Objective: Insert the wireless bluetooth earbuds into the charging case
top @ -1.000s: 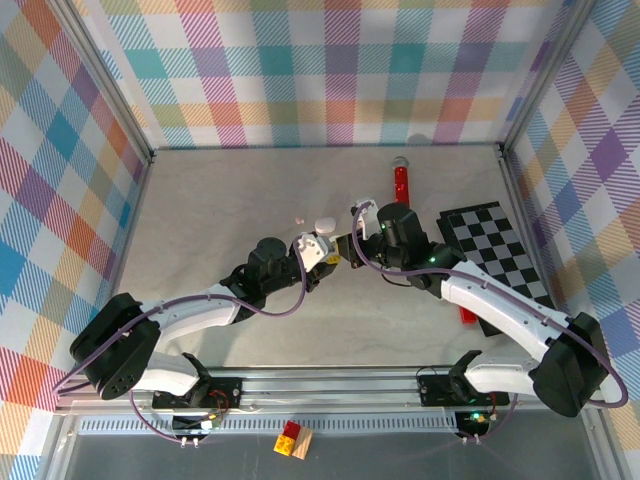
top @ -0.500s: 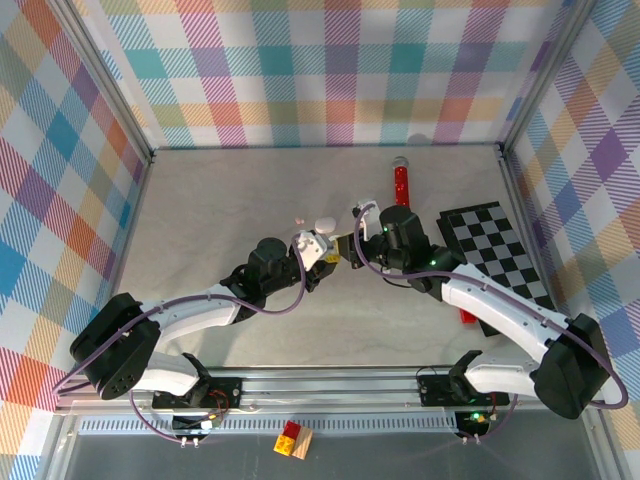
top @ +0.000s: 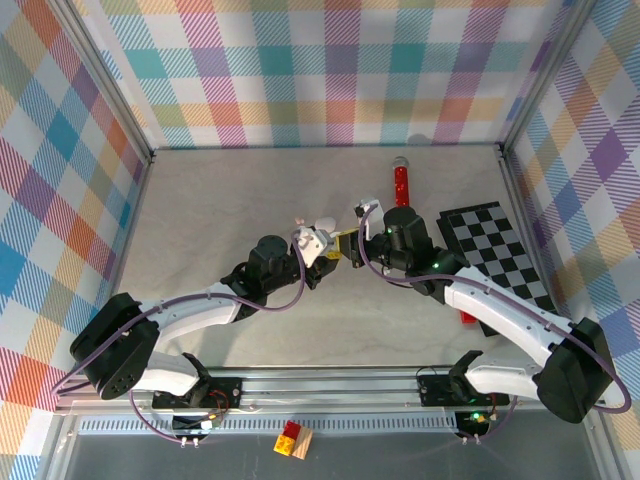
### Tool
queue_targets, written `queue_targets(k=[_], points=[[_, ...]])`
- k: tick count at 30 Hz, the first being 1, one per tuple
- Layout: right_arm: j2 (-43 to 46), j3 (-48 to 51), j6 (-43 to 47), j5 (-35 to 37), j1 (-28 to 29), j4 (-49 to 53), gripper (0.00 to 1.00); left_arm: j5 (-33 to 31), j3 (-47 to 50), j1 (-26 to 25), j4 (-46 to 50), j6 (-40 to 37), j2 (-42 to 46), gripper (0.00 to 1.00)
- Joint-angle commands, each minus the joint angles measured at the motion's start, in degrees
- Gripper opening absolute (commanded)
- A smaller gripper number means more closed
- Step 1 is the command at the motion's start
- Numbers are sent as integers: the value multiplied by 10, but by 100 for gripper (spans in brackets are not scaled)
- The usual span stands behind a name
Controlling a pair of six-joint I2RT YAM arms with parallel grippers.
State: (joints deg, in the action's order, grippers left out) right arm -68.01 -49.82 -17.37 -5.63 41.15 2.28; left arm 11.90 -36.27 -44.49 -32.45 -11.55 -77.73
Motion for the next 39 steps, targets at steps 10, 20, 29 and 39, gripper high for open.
queue_targets(k=[10, 20, 29, 39], points=[[13, 9, 22, 27, -2, 62, 12, 0, -31, -3, -39, 5, 4, 11], [-4, 15, 13, 7, -2, 49, 13, -4, -35, -3, -41, 12, 6, 11], [-12, 24, -4, -11, -2, 35, 14, -6, -39, -4, -54, 22, -1, 11], [-8, 35, 6, -8, -2, 30, 14, -9, -41, -3, -59, 35, 0, 11]])
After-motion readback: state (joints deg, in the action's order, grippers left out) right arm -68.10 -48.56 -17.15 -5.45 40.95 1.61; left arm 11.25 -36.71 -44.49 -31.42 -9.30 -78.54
